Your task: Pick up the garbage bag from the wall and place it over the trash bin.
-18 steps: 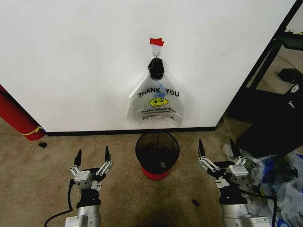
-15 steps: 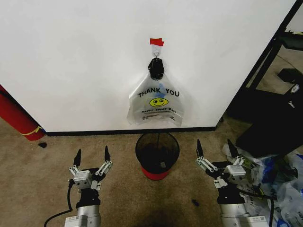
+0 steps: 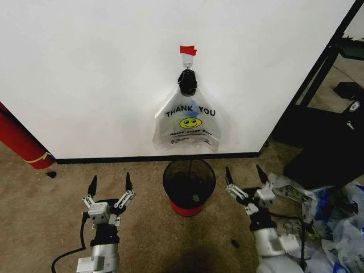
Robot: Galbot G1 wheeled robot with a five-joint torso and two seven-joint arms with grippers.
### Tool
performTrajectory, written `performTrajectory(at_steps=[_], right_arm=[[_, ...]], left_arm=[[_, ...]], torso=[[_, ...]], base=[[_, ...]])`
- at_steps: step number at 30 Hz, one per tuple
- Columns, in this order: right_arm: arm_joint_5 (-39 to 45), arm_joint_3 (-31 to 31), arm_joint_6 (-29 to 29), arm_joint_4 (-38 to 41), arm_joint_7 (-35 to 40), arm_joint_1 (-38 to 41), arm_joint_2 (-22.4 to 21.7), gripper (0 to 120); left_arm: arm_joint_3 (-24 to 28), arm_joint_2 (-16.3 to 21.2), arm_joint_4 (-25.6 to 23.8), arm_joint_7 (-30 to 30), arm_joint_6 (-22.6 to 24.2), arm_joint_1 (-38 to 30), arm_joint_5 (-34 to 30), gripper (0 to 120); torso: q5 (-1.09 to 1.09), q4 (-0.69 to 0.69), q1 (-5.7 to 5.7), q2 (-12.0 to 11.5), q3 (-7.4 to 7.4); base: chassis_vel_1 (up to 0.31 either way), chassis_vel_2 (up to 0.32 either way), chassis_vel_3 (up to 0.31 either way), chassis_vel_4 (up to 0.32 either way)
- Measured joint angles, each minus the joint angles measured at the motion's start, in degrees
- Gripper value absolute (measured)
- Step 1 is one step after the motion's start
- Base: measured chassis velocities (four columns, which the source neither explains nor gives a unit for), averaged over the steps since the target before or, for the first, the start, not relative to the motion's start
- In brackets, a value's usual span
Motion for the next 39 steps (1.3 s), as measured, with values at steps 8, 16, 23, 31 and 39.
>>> performTrajectory(at_steps=[8, 16, 23, 31, 39], right_arm=[[4.8, -10.1, -2.8, -11.8, 2.6, 19.1, -3.9, 100], [5.5, -20.2, -6.4, -25.7, 11.3, 40.5, 5.0, 100], [4.7, -21.7, -7.1, -31.0, 15.9, 47.1, 9.5, 100], [4.6, -21.9, -7.0, -34.5, 17.0, 50.6, 12.6, 92], [4.7, -21.4, -6.9, -35.4, 17.6, 52.0, 13.5, 82]], left_arm=[[-0.4, -1.8, -0.7, 0.0, -0.8, 1.5, 1.3, 98], [-1.0, -4.0, -0.3, -0.6, -0.7, 1.0, 0.1, 98], [-1.1, -4.8, 0.0, -0.7, -0.7, 0.9, -0.1, 98], [-1.3, -4.9, 0.7, -0.8, -1.2, 1.0, -0.1, 98], [-1.8, -4.8, 0.7, -1.0, -1.2, 1.1, -0.1, 98]], torso=[[-0.01, 0.05, 0.00, 0.0, 0.00], [-0.03, 0.06, 0.01, 0.0, 0.01], [-0.02, 0.03, 0.00, 0.0, 0.00], [-0.03, 0.03, 0.00, 0.0, -0.01], [-0.02, 0.03, -0.01, 0.0, -0.01]], base=[[0.000, 0.000, 0.000, 0.000], [0.000, 0.000, 0.000, 0.000], [0.000, 0.000, 0.000, 0.000], [0.000, 0.000, 0.000, 0.000], [0.000, 0.000, 0.000, 0.000]])
